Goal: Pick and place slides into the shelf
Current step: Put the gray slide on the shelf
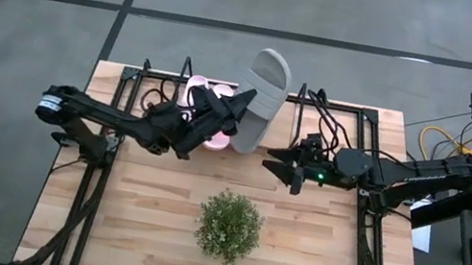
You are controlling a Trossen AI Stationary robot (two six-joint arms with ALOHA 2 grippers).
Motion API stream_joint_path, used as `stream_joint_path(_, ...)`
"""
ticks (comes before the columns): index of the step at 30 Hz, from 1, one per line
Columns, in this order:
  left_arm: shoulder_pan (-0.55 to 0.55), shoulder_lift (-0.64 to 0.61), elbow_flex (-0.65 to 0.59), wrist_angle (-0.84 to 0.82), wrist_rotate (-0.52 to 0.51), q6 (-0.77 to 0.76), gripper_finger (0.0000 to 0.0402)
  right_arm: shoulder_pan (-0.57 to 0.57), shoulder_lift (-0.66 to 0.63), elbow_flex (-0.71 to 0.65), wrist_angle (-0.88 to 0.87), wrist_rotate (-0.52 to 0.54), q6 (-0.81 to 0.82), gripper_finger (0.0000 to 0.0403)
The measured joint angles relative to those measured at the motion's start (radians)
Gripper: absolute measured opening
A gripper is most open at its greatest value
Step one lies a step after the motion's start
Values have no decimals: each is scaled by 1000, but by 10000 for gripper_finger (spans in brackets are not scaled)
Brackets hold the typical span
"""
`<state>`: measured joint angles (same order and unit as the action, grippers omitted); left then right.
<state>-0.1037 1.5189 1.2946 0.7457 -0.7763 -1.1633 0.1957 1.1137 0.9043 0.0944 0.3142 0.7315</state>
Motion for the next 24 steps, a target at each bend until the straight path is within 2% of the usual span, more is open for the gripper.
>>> stream_joint_path(11, 4, 78, 79, 13, 24, -51, 0, -9, 0, 0, 1, 1, -29, 290)
stream_joint_path(24, 4, 97, 90, 9, 33, -58, 0, -12, 0, 0, 1, 1, -34, 283)
